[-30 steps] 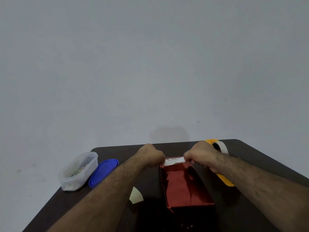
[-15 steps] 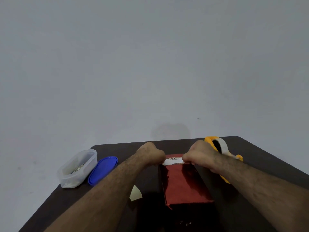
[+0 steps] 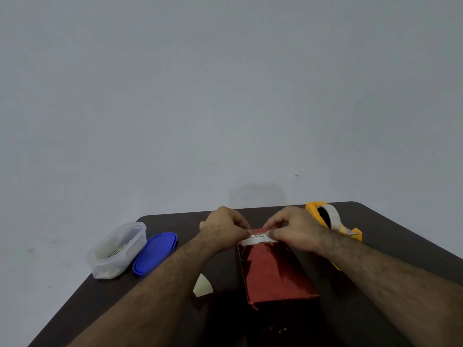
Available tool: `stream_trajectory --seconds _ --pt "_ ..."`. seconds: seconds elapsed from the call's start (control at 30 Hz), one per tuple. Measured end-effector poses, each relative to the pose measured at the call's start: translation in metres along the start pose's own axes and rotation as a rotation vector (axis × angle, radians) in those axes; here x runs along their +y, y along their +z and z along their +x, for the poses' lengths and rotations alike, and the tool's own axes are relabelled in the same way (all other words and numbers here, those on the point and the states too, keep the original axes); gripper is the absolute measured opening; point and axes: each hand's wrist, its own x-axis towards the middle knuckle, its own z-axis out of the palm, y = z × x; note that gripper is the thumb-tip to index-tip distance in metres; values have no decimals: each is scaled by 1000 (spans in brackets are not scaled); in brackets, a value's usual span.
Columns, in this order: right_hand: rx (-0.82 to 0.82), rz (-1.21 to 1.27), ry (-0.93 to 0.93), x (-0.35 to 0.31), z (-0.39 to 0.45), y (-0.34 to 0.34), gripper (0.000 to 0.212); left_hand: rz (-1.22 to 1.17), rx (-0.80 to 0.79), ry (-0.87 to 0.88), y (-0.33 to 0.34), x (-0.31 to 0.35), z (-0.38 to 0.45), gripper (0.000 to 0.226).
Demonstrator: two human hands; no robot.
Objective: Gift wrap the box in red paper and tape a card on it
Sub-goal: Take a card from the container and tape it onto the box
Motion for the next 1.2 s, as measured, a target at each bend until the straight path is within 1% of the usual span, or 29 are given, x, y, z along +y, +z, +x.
stream_trajectory --seconds 0.03,0.07,0.13,0.3,0.43,0.57,0.63,0.77,0.83,0.93,1.03,1.1,1.17,1.2 --pt "-27 -35 -15 -1 -1 1 10 25 -2 1 1 0 -1 3" --pt "-35 -58 -18 -1 -1 2 8 46 -2 -9 1 0 -2 6" --pt "-20 -56 -10 -1 -1 2 8 49 -7 -26 2 -4 -3 10" --pt "-10 -20 38 4 -4 -2 14 9 -24 -78 -2 -16 -1 11" --pt "49 21 117 5 -6 -1 20 -5 -27 -104 -5 -15 -4 10" --pt "156 19 128 -2 -10 11 29 -18 10 -65 -4 -15 -11 6" --pt "194 -3 109 -11 -11 17 30 -30 60 -53 -6 -19 -17 4" --pt "232 -66 43 -35 -13 29 27 -80 153 -43 -15 -33 -29 7" --pt "202 -79 27 -52 -15 38 24 -103 189 -48 -23 -44 -39 10" --pt "124 -159 -19 -81 -20 58 19 -34 270 -83 -39 -69 -56 14" --pt "42 -298 -61 -114 -26 78 14 123 395 -104 -54 -101 -69 25" --pt "3 -417 -77 -140 -27 98 18 187 537 -164 -65 -129 -83 37" --pt "-20 -461 -65 -163 -21 120 26 156 700 -214 -73 -158 -98 47" --pt "-26 -462 -49 -169 -17 130 30 131 752 -232 -74 -170 -104 52"
